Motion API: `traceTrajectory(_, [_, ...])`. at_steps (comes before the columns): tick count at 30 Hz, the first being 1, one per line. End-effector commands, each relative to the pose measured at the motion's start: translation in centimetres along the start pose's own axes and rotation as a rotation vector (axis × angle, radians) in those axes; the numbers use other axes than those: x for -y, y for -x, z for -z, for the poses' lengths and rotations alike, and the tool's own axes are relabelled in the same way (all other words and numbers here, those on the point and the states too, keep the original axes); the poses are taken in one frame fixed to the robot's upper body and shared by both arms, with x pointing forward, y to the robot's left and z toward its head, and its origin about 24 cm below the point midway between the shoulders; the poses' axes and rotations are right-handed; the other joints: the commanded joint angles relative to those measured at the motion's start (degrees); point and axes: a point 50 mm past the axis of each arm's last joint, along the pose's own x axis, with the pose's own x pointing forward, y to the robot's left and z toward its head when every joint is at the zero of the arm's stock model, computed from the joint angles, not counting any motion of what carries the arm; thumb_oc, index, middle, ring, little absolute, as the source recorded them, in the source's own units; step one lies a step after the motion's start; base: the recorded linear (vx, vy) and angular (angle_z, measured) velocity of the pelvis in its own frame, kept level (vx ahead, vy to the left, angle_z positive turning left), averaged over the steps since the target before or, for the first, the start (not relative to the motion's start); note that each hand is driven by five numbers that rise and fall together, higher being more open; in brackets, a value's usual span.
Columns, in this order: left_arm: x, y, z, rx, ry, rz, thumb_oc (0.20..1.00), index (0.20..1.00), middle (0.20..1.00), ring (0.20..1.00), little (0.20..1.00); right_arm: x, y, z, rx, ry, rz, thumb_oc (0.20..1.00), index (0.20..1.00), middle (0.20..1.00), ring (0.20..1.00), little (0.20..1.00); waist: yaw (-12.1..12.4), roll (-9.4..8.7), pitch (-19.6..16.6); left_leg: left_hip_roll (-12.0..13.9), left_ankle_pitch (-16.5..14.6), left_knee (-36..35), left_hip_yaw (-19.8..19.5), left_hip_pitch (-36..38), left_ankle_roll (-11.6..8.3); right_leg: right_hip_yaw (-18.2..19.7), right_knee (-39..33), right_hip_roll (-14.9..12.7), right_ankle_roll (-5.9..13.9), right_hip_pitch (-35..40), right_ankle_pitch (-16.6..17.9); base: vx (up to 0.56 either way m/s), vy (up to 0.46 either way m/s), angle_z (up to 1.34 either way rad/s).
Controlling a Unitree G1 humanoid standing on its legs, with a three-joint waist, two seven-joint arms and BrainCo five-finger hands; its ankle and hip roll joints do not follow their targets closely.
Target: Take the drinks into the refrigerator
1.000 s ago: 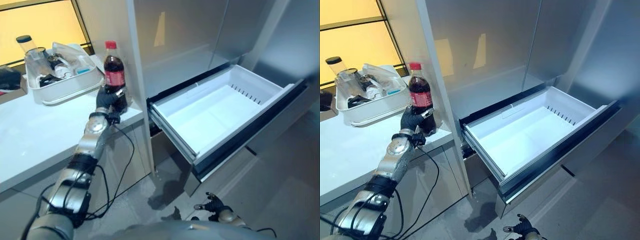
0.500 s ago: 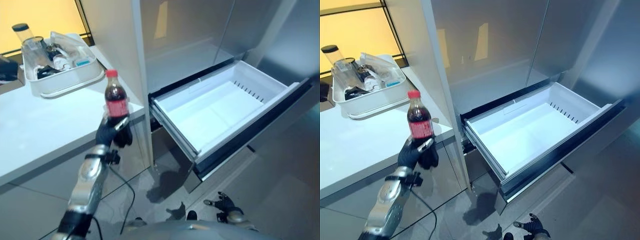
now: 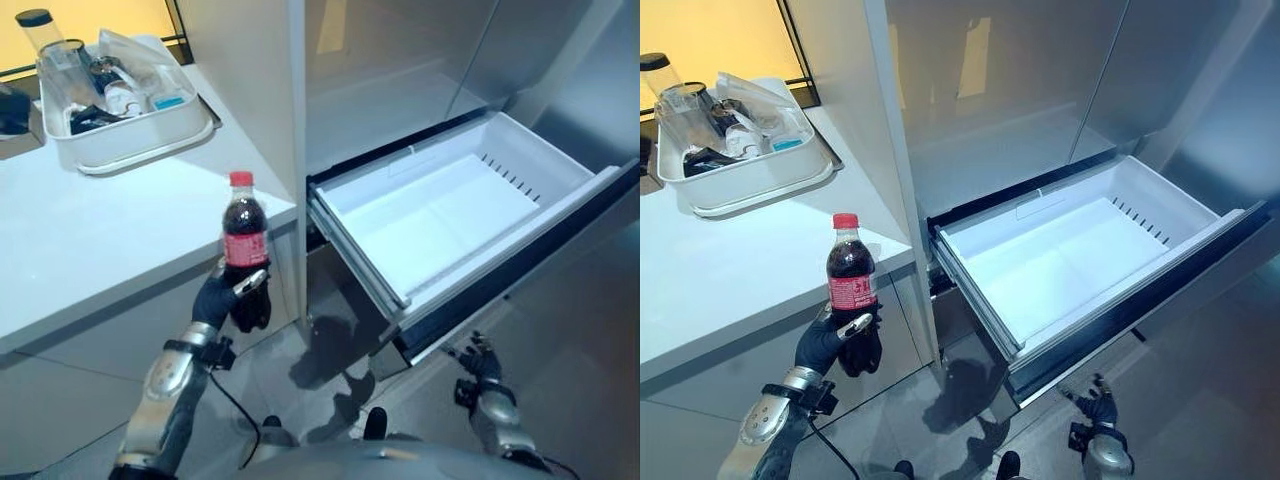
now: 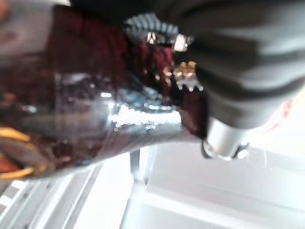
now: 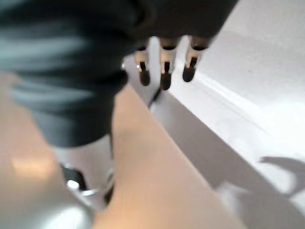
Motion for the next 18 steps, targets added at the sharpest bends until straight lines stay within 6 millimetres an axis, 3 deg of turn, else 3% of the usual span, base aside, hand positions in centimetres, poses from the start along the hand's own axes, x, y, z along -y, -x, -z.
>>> traceTrajectory(1, [2.2,-1.9,-6.3,0.346,-0.019,0.143,0.2,0.2,0.2,0.2,0.2,2.5,-1.5,-9.2,0.378,-0.198,0.175,1.0,1.0,1.0,1.0,1.0,-1.4,0.56,-1.3,-4.6,-4.5,0.1,-1.0,-0.5,5.19,-0.5,6.1,0.5,1.79,0.1,-3.6,0.0,0.0,0.0])
traceTrajectory(3, [2.3,-2.0,-6.1,0.338,-0.012,0.148,0.2,0.2,0.2,0.2,0.2,3.6,-1.4,-11.7,0.477,-0.277,0.252,1.0,1.0,1.0,1.0,1.0,-1.7,0.58,-1.5,-4.6,-4.8,0.1,-1.0,-0.3,5.27,-0.4,6.1,0.5,1.85,0.1,-3.6,0.02,0.019,-0.07])
traceTrajectory(4, [2.2,-2.1,-6.3,0.348,-0.022,0.142,0.2,0.2,0.2,0.2,0.2,4.5,-0.7,-14.8,0.614,-0.313,0.303,1.0,1.0,1.0,1.0,1.0,-2.0,0.67,-1.7,-4.7,-4.9,0.1,-0.9,-0.1,5.33,-0.3,6.2,0.6,1.87,0.1,-3.6,0.01,0.016,-0.1])
traceTrajectory(5, [2.2,-2.1,-6.4,0.349,-0.022,0.143,0.2,0.2,0.2,0.2,0.2,4.4,-0.7,-14.8,0.615,-0.312,0.306,1.0,1.0,1.0,1.0,1.0,-2.0,0.71,-1.7,-4.7,-4.9,0.1,-0.9,-0.1,5.34,-0.3,6.2,0.6,1.88,0.1,-3.6,0.01,0.017,-0.1])
traceTrajectory(7, [2.1,-2.1,-6.2,0.345,-0.016,0.127,0.2,0.2,0.2,0.2,0.2,4.7,0.5,-17.7,0.755,-0.316,0.326,1.0,1.0,1.0,1.0,1.0,-2.2,0.81,-1.9,-4.7,-5.0,0.1,-0.8,0.0,5.36,-0.1,6.2,0.6,1.85,0.1,-3.7,0.01,0.009,-0.1])
traceTrajectory(11, [1.8,-2.1,-6.2,0.346,-0.029,0.093,0.2,0.2,0.2,0.2,0.2,3.1,4.9,-23.8,1.092,-0.3,0.251,1.0,1.0,1.0,1.0,1.0,-2.2,0.73,-2.0,-4.7,-5.0,0.1,-0.6,0.2,5.45,0.2,6.2,0.7,1.77,0.1,-3.6,0.0,0.0,-0.05])
traceTrajectory(18, [1.6,-1.8,-6.8,0.381,-0.07,0.061,0.2,0.2,0.2,0.2,0.2,0.3,11.6,-27.9,1.451,-0.348,0.056,1.0,1.0,1.0,1.0,1.0,-1.8,0.65,-2.1,-4.7,-5.0,0.1,-0.6,0.4,5.53,0.1,6.2,0.7,1.72,0.1,-3.6,0.0,0.0,0.0])
